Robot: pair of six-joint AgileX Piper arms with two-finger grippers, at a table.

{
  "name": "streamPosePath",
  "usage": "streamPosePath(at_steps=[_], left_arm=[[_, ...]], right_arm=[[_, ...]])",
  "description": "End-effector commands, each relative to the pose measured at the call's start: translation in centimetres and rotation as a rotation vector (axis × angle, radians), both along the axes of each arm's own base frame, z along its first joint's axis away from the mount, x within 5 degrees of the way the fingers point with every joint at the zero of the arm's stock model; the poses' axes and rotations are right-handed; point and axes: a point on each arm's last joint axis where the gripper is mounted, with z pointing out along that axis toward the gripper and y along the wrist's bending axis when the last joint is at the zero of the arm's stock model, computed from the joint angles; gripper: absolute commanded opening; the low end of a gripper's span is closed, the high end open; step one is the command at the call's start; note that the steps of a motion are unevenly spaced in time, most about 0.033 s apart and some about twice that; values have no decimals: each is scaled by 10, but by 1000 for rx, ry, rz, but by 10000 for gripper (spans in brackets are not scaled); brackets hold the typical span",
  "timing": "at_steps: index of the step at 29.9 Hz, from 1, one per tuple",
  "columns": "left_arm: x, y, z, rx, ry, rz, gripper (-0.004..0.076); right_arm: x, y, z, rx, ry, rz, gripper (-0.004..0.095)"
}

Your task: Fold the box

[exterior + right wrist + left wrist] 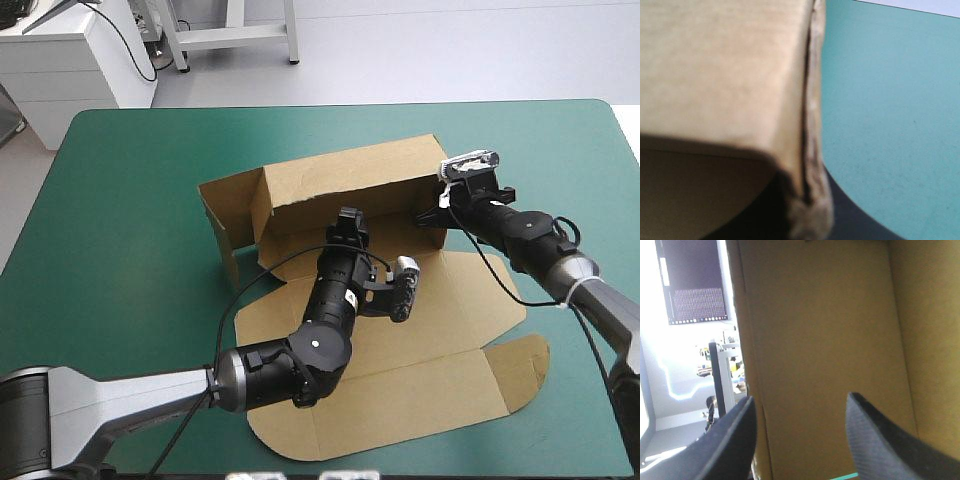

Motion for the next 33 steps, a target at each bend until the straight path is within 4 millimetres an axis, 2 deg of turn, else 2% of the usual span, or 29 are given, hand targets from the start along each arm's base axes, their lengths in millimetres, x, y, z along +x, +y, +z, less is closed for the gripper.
streamPosePath(at_steps=[1,12,14,16,17,22,25,28,30,33], left_arm=[[-13,0,25,-58,-63,-11,386],[-18,3,12,-26,80,14,245],[-20,4,9,10,129,12,176],[-23,4,6,49,211,3,36],[-26,3,4,76,260,-12,-4],[-42,6,7,184,523,-73,1],[-47,16,17,211,702,-61,1],[-35,33,32,181,884,-26,0],[-22,48,49,72,991,-5,-1],[1,78,77,-121,1046,4,-1]], right_arm=[[10,1,24,46,-65,-33,-4],[26,8,28,12,44,33,-3],[30,8,34,6,68,26,-3],[35,8,38,0,98,13,-3],[37,7,40,-10,107,6,-3],[41,5,47,-40,129,-13,-4],[41,5,50,-41,131,-11,-4],[40,5,48,-44,148,-7,-4],[40,5,47,-55,158,-3,-4],[38,5,46,-65,177,2,-4]])
